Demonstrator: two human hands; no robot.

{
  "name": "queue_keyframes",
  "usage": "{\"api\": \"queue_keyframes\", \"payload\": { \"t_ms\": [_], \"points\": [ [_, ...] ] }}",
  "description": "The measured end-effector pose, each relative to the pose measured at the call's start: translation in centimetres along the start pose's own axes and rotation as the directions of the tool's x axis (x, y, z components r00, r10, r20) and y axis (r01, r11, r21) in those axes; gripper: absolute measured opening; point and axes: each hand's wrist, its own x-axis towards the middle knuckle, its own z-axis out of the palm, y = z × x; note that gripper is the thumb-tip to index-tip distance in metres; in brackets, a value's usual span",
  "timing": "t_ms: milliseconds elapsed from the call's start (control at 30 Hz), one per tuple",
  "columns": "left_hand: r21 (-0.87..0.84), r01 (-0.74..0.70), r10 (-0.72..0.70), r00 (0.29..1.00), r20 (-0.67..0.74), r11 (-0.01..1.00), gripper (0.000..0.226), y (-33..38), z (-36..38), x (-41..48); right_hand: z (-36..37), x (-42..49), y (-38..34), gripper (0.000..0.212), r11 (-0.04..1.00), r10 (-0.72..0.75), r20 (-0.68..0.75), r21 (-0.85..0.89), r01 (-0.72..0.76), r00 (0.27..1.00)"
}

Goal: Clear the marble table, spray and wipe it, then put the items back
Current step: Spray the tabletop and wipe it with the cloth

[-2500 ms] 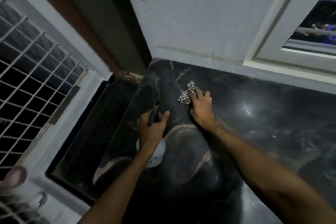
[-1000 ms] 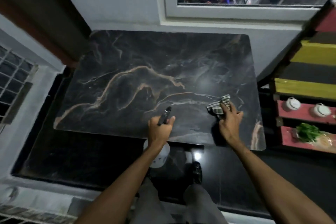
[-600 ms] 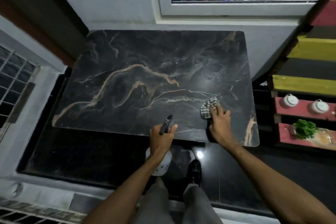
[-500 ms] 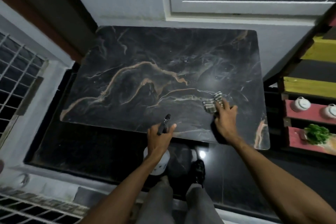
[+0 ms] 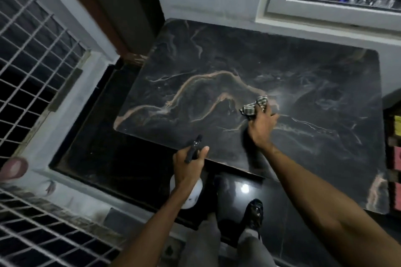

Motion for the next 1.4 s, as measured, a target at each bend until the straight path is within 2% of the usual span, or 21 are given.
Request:
{"api": "queue_keyframes", "payload": {
  "t_ms": [167, 267, 333, 400, 500, 533, 567, 633, 667, 700, 767, 833, 867, 933, 1000, 1033, 1100, 1167, 1200, 1300, 1400],
  "points": [
    [0.035, 0.024, -0.022, 0.999, -0.04, 0.999, 0.05, -0.2, -1.5, 2.1, 1.0, -0.5, -1.7, 0.058, 0.999, 0.03, 0.003, -0.041, -0.03, 1.0],
    [0.08, 0.014, -0.006, 0.995, -0.099, 0.997, 0.049, -0.2, -2.0, 2.7, 3.5, -4.4, -5.5, 0.072, 0.965, -0.248, 0.087, -0.062, 0.254, 0.965],
    [0.064, 0.015, -0.007, 0.993, -0.118, 0.998, 0.044, -0.5, -2.4, 2.8, 5.8, -7.7, -7.8, 0.076, 0.809, -0.57, 0.232, -0.007, 0.587, 0.788],
    [0.064, -0.025, 0.034, 0.99, -0.134, 0.998, 0.035, -0.9, -3.0, 2.8, 6.8, -8.0, -9.5, 0.074, 0.684, -0.704, 0.285, 0.027, 0.729, 0.65],
    [0.123, -0.089, 0.11, 0.979, -0.17, 0.988, 0.04, -1.8, -4.0, 2.7, 6.9, -6.1, -12.0, 0.064, 0.913, -0.406, 0.198, 0.053, 0.404, 0.892],
    [0.139, -0.094, 0.118, 0.977, -0.177, 0.986, 0.038, -2.0, -4.2, 2.7, 6.9, -6.5, -12.9, 0.058, 0.907, -0.42, 0.197, 0.049, 0.419, 0.886],
    [0.147, -0.096, 0.122, 0.976, -0.178, 0.984, 0.033, -2.1, -4.4, 2.7, 7.1, -7.4, -13.3, 0.052, 0.834, -0.546, 0.225, 0.059, 0.548, 0.807],
    [0.155, -0.108, 0.134, 0.976, -0.173, 0.982, 0.02, -1.8, -4.3, 2.4, 7.2, -9.9, -11.3, 0.051, 0.577, -0.793, 0.326, 0.135, 0.805, 0.514],
    [0.156, -0.116, 0.142, 0.976, -0.167, 0.981, 0.019, -1.6, -4.1, 2.3, 6.7, -10.3, -9.3, 0.06, 0.536, -0.816, 0.334, 0.135, 0.833, 0.471],
    [0.146, -0.124, 0.146, 0.978, -0.151, 0.981, 0.022, -1.3, -3.8, 2.2, 5.8, -10.0, -6.7, 0.073, 0.601, -0.78, 0.296, 0.107, 0.792, 0.552],
    [0.111, -0.146, 0.159, 0.98, -0.118, 0.983, 0.033, -0.7, -2.5, 1.8, 3.4, -8.2, -1.1, 0.085, 0.877, -0.476, 0.133, 0.006, 0.48, 0.869],
    [0.085, -0.153, 0.161, 0.983, -0.087, 0.985, 0.039, 0.2, -0.9, 1.2, 0.8, -7.2, 3.3, 0.079, 0.997, -0.077, -0.009, -0.004, 0.077, 0.997],
    [0.072, -0.157, 0.162, 0.985, -0.066, 0.985, 0.042, 0.7, 0.1, 0.7, 0.0, -7.7, 4.4, 0.077, 1.0, -0.024, -0.034, 0.012, 0.025, 0.999],
    [0.064, -0.182, 0.183, 0.983, -0.012, 0.981, 0.045, 1.8, 2.2, -0.3, -0.1, -10.5, 5.3, 0.077, 0.969, -0.246, 0.041, -0.018, 0.247, 0.968],
    [0.059, -0.208, 0.204, 0.977, 0.062, 0.976, 0.046, 2.9, 4.7, -1.8, -0.4, -13.6, 7.6, 0.071, 0.856, -0.503, 0.171, -0.04, 0.516, 0.847],
    [0.049, -0.217, 0.211, 0.972, 0.101, 0.975, 0.046, 3.5, 6.0, -2.5, -1.3, -13.8, 9.7, 0.072, 0.848, -0.514, 0.167, -0.047, 0.528, 0.841],
    [0.034, -0.236, 0.227, 0.958, 0.172, 0.971, 0.047, 4.5, 8.3, -4.1, -4.0, -12.8, 14.6, 0.072, 0.973, -0.231, 0.028, 0.0, 0.232, 0.972],
    [0.024, -0.256, 0.242, 0.937, 0.25, 0.966, 0.046, 5.2, 10.6, -5.7, -6.6, -12.1, 19.1, 0.067, 0.987, 0.145, -0.114, 0.079, -0.137, 0.983],
    [0.01, -0.267, 0.253, 0.924, 0.286, 0.964, 0.046, 5.6, 11.8, -6.7, -7.5, -12.1, 20.6, 0.066, 0.977, 0.207, -0.119, 0.077, -0.199, 0.971],
    [0.021, -0.277, 0.25, 0.893, 0.375, 0.961, 0.05, 6.5, 15.3, -9.2, -8.9, -13.2, 23.0, 0.074, 0.999, 0.036, -0.048, 0.008, -0.036, 0.998],
    [0.087, -0.254, 0.19, 0.874, 0.448, 0.963, 0.058, 7.6, 18.7, -11.4, -10.5, -13.7, 26.6, 0.071, 0.981, 0.184, -0.115, 0.081, -0.175, 0.976]
  ]
}}
